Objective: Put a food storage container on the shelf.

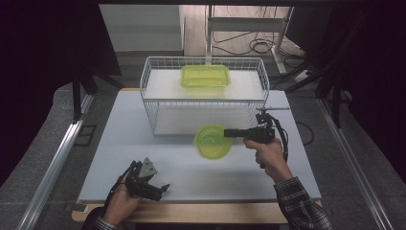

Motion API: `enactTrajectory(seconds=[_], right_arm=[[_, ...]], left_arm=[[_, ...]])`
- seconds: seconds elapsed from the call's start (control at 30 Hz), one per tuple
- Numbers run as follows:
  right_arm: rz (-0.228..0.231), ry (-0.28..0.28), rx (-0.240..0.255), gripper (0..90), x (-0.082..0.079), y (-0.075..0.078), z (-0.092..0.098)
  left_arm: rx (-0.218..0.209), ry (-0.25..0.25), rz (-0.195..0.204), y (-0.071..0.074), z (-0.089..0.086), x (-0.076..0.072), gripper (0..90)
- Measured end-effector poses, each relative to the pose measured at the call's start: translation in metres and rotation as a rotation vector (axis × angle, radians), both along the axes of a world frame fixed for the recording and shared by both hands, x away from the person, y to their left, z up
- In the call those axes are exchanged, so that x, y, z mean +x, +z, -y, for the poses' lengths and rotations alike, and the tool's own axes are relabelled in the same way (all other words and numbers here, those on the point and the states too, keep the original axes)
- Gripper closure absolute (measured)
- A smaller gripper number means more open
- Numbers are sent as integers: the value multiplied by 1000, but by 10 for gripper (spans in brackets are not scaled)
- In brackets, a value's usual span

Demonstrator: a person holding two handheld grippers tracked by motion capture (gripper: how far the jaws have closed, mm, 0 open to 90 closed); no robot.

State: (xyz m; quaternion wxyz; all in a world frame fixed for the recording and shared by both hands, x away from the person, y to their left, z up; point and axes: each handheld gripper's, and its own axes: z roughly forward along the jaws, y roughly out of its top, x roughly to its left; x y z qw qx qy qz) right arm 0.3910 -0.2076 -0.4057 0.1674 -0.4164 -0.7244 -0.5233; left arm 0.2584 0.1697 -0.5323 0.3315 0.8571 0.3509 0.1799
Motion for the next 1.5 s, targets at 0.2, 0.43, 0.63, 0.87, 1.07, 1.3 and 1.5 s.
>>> enactTrajectory(seconds=[0.2, 0.43, 0.63, 0.87, 1.07, 1.3, 1.5], right_arm=[[3, -13, 18, 817, 4, 13, 1], [19, -22, 37, 817, 10, 28, -1], [32, -27, 59, 817, 14, 43, -3], [43, -45, 71, 817, 20, 57, -2], [63, -59, 82, 817, 25, 74, -3], [99, -73, 96, 817, 30, 99, -7], [124, -97, 101, 817, 37, 114, -11]], left_arm=[[-2, 2, -1, 0, 0, 0, 13], [-13, 9, -2, 1, -2, 1, 13], [-13, 10, -1, 0, -2, 1, 11], [-10, 9, -3, 0, -2, 1, 8], [-7, 9, -2, 0, -2, 1, 8], [-4, 9, -3, 0, -2, 1, 7], [-2, 9, -4, 0, -2, 1, 7]])
